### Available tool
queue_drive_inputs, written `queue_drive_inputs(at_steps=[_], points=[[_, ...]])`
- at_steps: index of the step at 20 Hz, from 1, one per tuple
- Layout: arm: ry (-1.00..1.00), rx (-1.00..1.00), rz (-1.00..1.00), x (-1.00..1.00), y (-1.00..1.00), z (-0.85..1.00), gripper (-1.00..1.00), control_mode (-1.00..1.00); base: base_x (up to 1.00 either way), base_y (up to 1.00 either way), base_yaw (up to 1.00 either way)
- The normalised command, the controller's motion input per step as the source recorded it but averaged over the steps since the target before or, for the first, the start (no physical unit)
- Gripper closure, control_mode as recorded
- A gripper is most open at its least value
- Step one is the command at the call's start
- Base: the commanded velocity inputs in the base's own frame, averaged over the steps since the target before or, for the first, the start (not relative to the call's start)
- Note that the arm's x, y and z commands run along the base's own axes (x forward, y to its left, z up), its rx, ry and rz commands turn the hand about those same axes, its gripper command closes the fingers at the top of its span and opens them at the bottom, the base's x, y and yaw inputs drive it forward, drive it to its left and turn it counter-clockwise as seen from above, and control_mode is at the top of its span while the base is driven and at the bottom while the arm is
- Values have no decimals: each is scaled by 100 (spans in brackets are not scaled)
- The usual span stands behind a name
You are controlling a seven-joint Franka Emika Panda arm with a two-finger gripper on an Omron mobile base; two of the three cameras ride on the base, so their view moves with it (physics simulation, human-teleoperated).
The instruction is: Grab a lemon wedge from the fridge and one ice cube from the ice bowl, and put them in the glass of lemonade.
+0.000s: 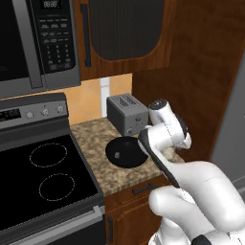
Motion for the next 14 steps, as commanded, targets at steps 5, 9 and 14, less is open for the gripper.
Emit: queue_drive_inputs(at_steps=[5, 9, 14], points=[[3, 10, 73, -16, 62, 8, -100, -100, 0, 0, 0], [3, 12, 69, -19, 61, 29, -100, -100, 0, 0, 0], [-4, 1, 41, -64, 24, 54, -100, -100, 0, 0, 0]])
